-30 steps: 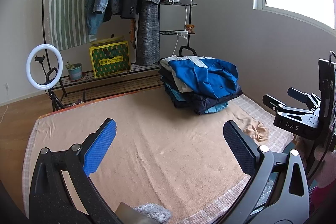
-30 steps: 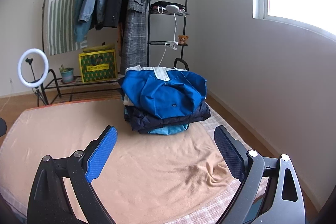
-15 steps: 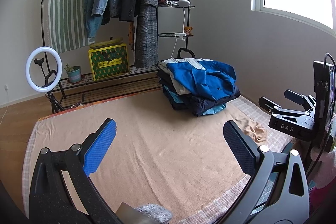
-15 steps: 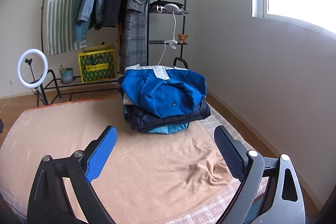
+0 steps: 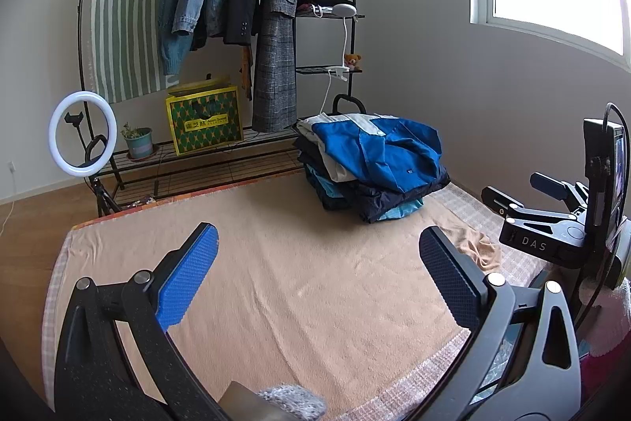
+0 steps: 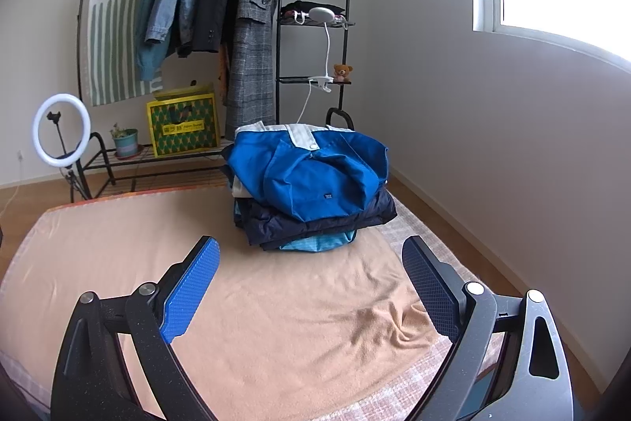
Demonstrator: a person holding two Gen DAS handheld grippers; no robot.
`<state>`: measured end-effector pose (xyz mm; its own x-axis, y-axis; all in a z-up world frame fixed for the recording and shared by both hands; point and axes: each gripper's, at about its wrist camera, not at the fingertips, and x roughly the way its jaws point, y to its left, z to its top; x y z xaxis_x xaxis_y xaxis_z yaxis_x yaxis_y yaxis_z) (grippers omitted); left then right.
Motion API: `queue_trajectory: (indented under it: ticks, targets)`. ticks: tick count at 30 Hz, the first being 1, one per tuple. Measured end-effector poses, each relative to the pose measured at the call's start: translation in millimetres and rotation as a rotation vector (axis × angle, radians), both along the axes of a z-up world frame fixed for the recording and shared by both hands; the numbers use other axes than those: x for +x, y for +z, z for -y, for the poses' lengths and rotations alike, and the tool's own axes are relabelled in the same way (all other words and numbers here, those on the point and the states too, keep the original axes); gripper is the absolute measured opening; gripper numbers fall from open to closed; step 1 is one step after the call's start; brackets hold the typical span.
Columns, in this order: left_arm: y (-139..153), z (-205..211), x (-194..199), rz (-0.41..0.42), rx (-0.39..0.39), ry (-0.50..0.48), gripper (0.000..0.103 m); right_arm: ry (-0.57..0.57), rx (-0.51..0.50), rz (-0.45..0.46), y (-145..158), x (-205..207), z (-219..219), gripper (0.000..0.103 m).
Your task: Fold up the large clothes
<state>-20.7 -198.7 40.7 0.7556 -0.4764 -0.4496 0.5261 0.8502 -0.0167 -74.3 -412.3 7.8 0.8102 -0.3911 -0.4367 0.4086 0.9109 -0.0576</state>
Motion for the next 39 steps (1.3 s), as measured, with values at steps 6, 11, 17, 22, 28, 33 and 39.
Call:
queue_trajectory:
  ticks: [6,11,17,22,28,33,39]
  targets:
    - [-0.1,1.0,-0.6,0.002,-0.002,0.002,0.103,0.001,-0.001,-0.002,-0.3,0.1,-1.6,0.094]
    - [-0.8,0.3,-1.1,0.001,-0.002,0.003,0.103,0.002,0.0,-0.001,-0.8,0.0,-2.1,0.094]
    - [1.0,1.4,-1.9,0.004,-0.002,0.003,0.103,0.004,0.001,-0.001,-0.9,0.3,-2.5,0.094]
    - [0.3,2.0,-2.3,0.004,-0.001,0.004,0.103,0.008,-0.002,-0.008,-2.7,0.5,-4.5,0.094]
    - [1.8,4.1,-1.9,0.006,-0.001,0.005,0.103,0.014,-0.005,-0.012,-4.2,0.5,-7.7,0.094]
    - [1.8,4.0,-3.3,0.014,0.0,0.002,0.103,0.013,-0.003,-0.012,-4.4,0.4,-8.6,0.094]
    - [6.6,3.6,-3.2,0.031,-0.005,0.003,0.103,0.016,-0.006,-0.012,-4.4,1.0,-8.1,0.094]
